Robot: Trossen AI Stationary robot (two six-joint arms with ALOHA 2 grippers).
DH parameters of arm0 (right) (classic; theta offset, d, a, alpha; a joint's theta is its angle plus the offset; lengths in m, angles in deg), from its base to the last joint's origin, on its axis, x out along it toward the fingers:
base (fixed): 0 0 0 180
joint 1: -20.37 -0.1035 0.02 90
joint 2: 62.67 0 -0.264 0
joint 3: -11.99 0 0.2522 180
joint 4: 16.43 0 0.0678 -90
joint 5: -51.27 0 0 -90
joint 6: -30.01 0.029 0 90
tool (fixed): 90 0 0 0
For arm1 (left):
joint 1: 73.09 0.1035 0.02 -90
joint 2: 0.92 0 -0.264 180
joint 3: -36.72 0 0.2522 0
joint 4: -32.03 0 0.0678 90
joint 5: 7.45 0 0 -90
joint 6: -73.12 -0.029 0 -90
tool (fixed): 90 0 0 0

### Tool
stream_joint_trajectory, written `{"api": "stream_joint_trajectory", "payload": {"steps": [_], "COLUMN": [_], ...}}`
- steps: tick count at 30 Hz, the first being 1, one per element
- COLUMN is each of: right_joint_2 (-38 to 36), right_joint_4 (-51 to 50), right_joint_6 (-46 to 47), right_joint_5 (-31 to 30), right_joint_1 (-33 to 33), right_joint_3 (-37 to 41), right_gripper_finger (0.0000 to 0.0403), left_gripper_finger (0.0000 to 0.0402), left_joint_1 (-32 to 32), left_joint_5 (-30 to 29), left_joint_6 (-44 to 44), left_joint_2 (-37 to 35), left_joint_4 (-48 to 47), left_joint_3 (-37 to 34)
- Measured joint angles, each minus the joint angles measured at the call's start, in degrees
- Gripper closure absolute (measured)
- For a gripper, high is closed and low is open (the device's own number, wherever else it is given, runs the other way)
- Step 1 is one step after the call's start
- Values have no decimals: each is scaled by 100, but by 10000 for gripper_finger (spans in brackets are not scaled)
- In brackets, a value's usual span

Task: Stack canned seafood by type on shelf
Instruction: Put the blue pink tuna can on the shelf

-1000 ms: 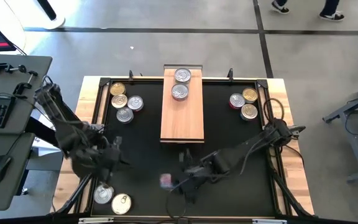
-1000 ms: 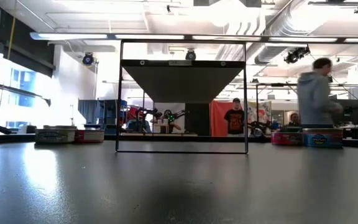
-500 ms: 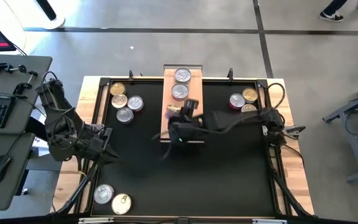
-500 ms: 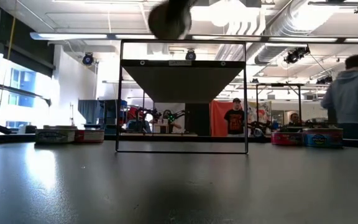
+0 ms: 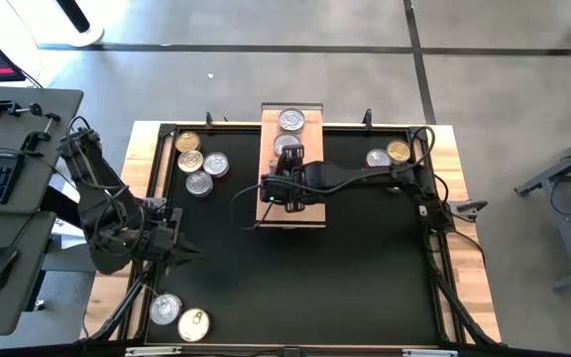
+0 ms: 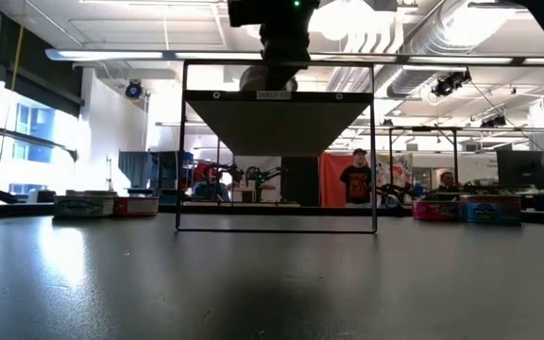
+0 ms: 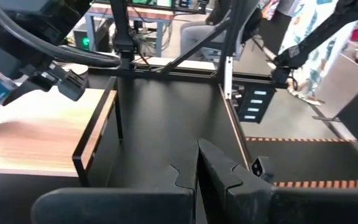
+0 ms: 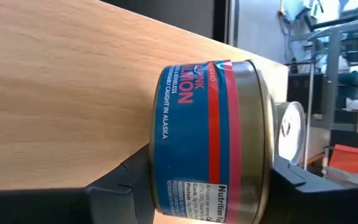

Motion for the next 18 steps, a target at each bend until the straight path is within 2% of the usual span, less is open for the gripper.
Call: {"api": "stream_joint_trajectory", "payload": {"steps": [6,9,13,18], "right_joint_2": [2,2,-17,-20], "right_joint_4": [-99,-140,-98,-108], "right_joint_6": [348,228,-125,-141], "right_joint_5": [321,359,773,874], "right_joint_1": [77,84,119,190], "right_joint_3": [0,0,-13,-15], "right_gripper_finger": [222,222,221,212], "left_gripper_finger": [401,401,401,401], "left_joint_1": [0,0,0,0], "left_joint_5": [-51,-91,-91,-93], "left_joint_6": [92,94,94,94], "left_joint_2": [49,48,47,47], "left_joint_4": [-2,-2,-5,-15], "left_joint_3": [0,0,0,0]}}
